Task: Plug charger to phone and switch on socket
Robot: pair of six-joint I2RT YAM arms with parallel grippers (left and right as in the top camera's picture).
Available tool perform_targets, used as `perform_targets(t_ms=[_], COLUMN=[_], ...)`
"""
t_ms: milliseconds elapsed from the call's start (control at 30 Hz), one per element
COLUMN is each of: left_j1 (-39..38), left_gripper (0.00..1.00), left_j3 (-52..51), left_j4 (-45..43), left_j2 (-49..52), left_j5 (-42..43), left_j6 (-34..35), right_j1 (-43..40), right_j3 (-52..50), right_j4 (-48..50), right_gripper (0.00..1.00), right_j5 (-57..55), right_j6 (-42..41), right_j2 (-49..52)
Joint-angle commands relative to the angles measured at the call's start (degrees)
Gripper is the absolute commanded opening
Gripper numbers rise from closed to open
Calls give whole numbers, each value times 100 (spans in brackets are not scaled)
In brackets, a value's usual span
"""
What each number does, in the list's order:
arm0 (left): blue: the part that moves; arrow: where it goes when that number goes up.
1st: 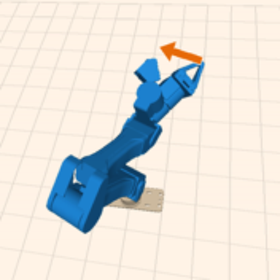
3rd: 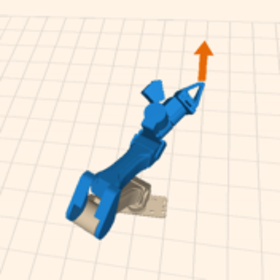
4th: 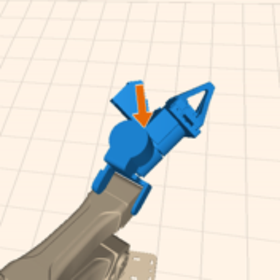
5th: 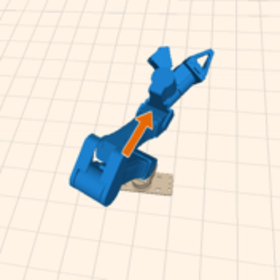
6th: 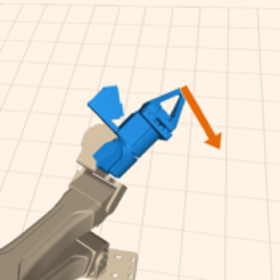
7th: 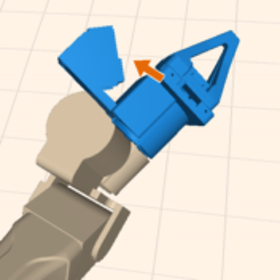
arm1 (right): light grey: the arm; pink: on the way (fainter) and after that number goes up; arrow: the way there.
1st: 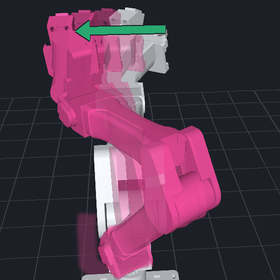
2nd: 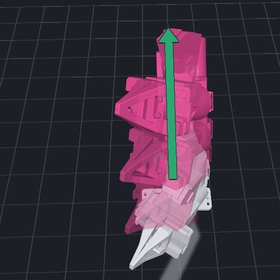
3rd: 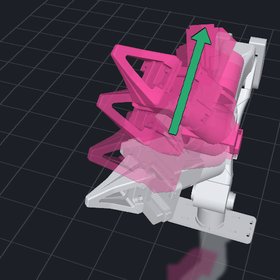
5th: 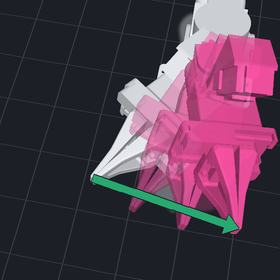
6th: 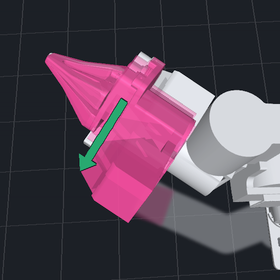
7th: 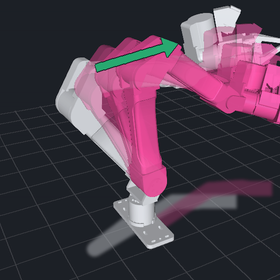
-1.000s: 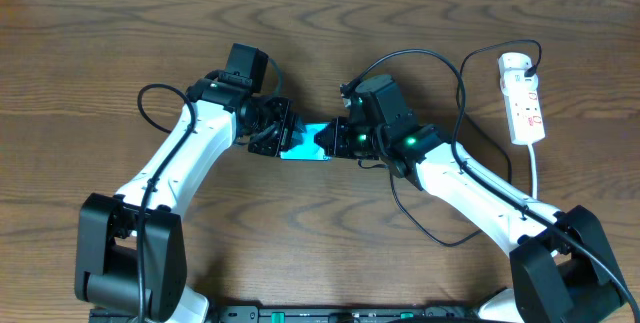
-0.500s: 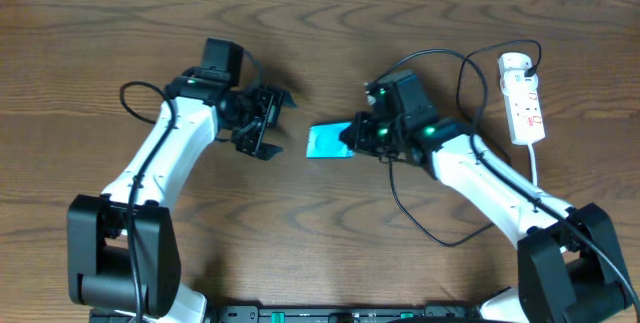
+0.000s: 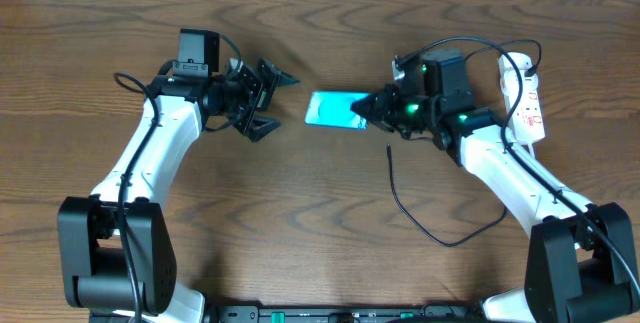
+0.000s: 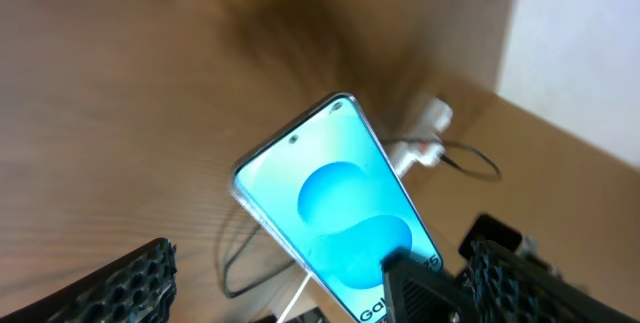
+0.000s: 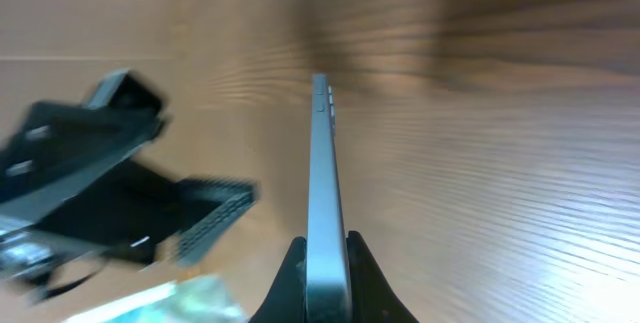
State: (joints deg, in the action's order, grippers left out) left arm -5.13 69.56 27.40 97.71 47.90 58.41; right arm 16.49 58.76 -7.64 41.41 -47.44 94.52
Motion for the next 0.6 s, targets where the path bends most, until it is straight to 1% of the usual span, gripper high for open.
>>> perform_targets(t_ms=[0, 67, 167, 367, 567], left_j1=[17, 37, 83, 199, 205], left_gripper=[93, 93, 93, 94, 93], left_j3=[-33, -33, -33, -33, -33], left_j4=[-503, -933, -1364, -1650, -2142], left_j2=[-118, -118, -118, -118, -118], left_j5=[774, 1115, 1412, 1620, 1801], left_j6=[-330, -328, -262, -221, -203], right_j1=[-221, -337, -485, -754, -863], right_j3=[70, 70, 70, 70, 70], right_j4=[461, 734, 997, 1370, 1895], right_gripper=[1, 1, 1, 1, 1], right_j5=[1386, 1641, 1788, 1921, 1906], right_j6=[-599, -785, -964, -1244, -1923], right_j2=[0, 0, 0, 0, 0])
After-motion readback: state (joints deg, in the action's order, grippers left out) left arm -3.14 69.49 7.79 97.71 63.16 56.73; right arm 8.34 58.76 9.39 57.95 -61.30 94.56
